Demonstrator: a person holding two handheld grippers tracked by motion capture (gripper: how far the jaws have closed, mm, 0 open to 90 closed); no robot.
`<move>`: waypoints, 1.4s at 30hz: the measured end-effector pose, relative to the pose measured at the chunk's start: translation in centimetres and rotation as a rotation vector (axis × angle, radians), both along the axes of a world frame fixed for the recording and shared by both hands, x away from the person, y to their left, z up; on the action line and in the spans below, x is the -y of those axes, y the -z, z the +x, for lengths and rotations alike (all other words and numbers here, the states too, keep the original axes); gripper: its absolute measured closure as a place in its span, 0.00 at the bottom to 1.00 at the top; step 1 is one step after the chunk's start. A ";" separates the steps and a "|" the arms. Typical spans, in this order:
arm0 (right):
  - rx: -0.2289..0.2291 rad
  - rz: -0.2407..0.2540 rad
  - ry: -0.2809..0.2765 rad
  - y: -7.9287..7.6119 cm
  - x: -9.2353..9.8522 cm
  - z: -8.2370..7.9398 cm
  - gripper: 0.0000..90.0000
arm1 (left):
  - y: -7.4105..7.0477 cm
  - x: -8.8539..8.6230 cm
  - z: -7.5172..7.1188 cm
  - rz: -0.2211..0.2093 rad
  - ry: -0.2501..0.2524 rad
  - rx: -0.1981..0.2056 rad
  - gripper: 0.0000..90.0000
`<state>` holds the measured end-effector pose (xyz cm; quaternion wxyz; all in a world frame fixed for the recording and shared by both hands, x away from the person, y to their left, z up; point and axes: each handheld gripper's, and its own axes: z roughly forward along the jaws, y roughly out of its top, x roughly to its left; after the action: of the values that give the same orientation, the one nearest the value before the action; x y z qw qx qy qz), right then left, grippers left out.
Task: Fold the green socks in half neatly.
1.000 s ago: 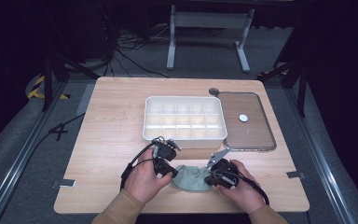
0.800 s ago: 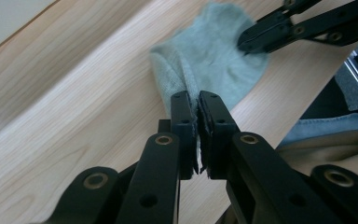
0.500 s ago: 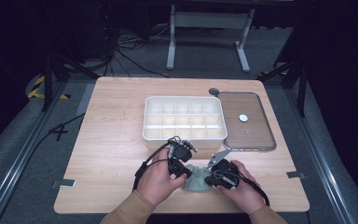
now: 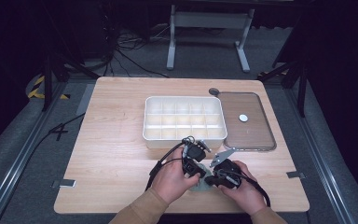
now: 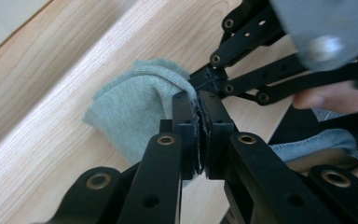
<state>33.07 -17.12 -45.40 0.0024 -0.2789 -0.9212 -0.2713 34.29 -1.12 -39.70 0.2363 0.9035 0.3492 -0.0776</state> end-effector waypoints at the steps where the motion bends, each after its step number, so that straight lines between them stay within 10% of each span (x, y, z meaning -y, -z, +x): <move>1: 0.000 0.006 0.001 0.0 0.1 0.0 1.00 | 0.2 0.1 0.1 0.001 -0.006 -0.005 0.96; 21: -0.029 0.065 0.039 -0.4 1.3 -0.1 0.90 | 2.7 0.8 0.7 -0.025 0.000 -0.033 0.95; 27: 0.030 0.113 0.067 -3.4 2.9 -0.6 0.95 | 3.2 0.0 0.9 -0.143 0.041 -0.104 0.79; 36: 0.055 0.124 0.068 -4.2 3.0 -0.5 0.98 | 0.4 -3.1 -0.6 -0.245 0.088 -0.022 0.69; 42: 0.085 0.153 0.036 -5.1 1.8 -0.5 0.99 | 1.9 -4.9 -0.5 -0.123 0.029 -0.033 0.82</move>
<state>32.53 -18.96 -40.33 -0.0203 -0.2827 -0.8920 -0.3522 33.79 3.76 -41.58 0.2844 0.8908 0.3345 -0.1172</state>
